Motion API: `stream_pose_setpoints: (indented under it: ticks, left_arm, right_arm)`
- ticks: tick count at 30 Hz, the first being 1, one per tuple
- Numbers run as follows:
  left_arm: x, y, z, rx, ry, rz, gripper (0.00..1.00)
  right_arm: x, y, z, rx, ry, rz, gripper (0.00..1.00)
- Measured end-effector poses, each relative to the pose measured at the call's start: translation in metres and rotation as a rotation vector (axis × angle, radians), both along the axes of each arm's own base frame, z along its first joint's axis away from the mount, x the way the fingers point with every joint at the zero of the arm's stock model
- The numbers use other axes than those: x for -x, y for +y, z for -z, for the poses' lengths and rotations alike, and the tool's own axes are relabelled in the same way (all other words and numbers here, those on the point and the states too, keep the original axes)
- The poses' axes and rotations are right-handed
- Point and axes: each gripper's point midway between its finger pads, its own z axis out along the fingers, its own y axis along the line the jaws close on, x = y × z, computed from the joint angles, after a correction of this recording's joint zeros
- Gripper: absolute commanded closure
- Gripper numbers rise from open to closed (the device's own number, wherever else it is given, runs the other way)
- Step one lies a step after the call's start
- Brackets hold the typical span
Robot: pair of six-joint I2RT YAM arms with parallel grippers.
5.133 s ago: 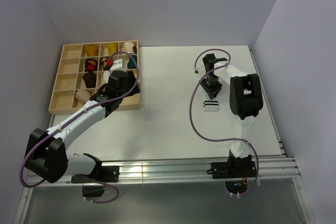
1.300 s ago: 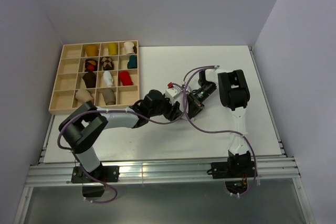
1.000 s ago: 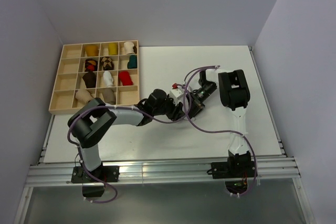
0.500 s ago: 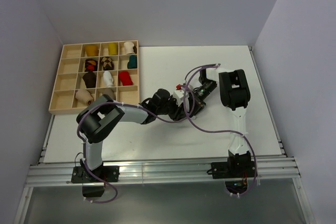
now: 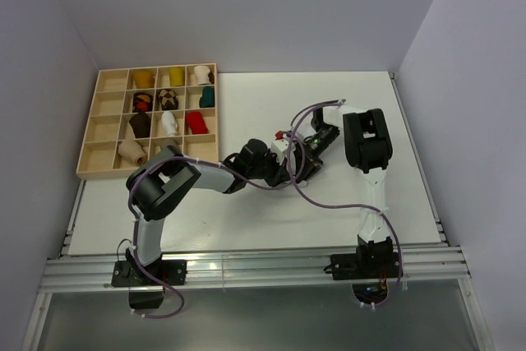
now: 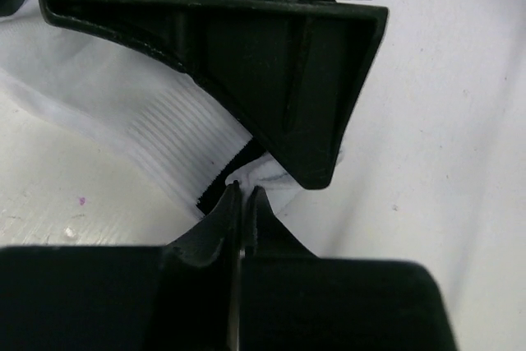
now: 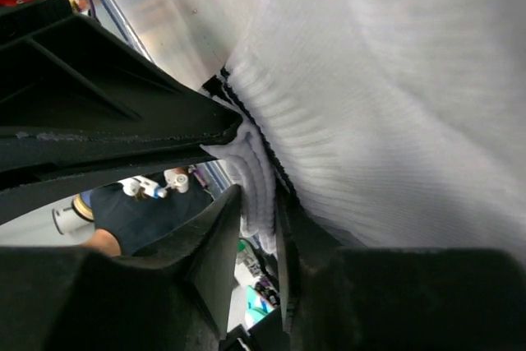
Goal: Roll the socks
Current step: Roll the sock at the center of the board.
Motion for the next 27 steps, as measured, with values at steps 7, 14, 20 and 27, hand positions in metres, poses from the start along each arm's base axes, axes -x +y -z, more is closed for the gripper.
stream_pose_setpoints:
  ticks: [7,14,20,27]
  left_arm:
    - [0.000,-0.003,0.000,0.018,0.051,-0.031,1.00]
    - [0.001,0.000,0.001,0.025,0.130,-0.080,1.00]
    - [0.006,0.005,0.002,0.010,0.261,-0.143,1.00]
    - [0.017,0.011,0.003,0.002,0.462,-0.218,1.00]
  right_arm:
    - [-0.003,-0.005,-0.007,0.077,-0.109,0.041,0.46]
    - [-0.033,-0.026,-0.018,0.198,-0.447,0.073,0.44]
    - [-0.051,-0.050,-0.040,0.258,-0.713,0.149,0.42]
    - [-0.047,-0.057,-0.068,0.216,-0.954,0.175,0.42]
